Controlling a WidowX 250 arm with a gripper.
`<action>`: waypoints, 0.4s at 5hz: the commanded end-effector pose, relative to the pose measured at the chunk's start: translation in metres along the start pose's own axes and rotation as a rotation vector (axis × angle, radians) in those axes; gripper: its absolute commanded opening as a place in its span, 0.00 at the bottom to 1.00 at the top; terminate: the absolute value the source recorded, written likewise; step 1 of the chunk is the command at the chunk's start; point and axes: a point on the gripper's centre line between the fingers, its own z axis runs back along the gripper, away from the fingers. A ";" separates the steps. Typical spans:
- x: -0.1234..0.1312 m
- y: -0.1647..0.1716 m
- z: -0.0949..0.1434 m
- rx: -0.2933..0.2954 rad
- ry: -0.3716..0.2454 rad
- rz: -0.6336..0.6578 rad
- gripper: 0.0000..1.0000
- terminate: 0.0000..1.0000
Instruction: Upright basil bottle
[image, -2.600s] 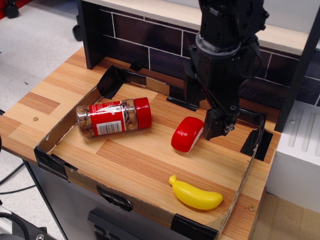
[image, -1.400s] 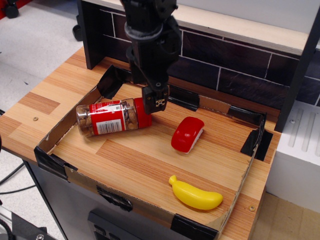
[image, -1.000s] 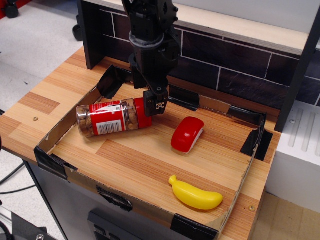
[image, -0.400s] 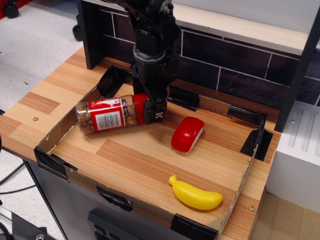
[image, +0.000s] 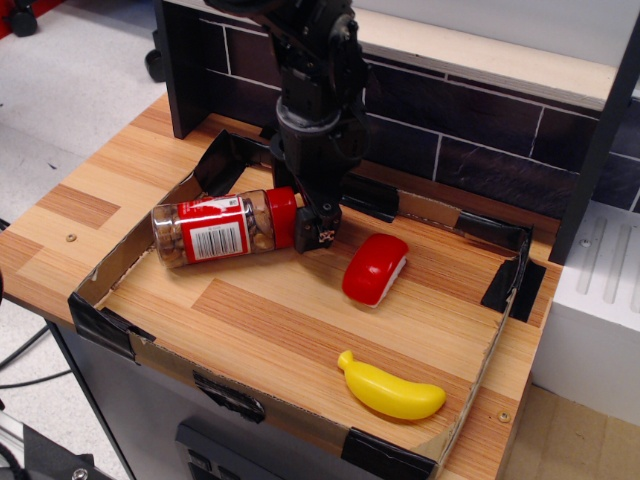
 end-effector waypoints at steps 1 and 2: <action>0.001 0.001 0.002 0.046 -0.005 -0.013 1.00 0.00; -0.003 0.001 0.003 0.053 -0.005 -0.008 1.00 0.00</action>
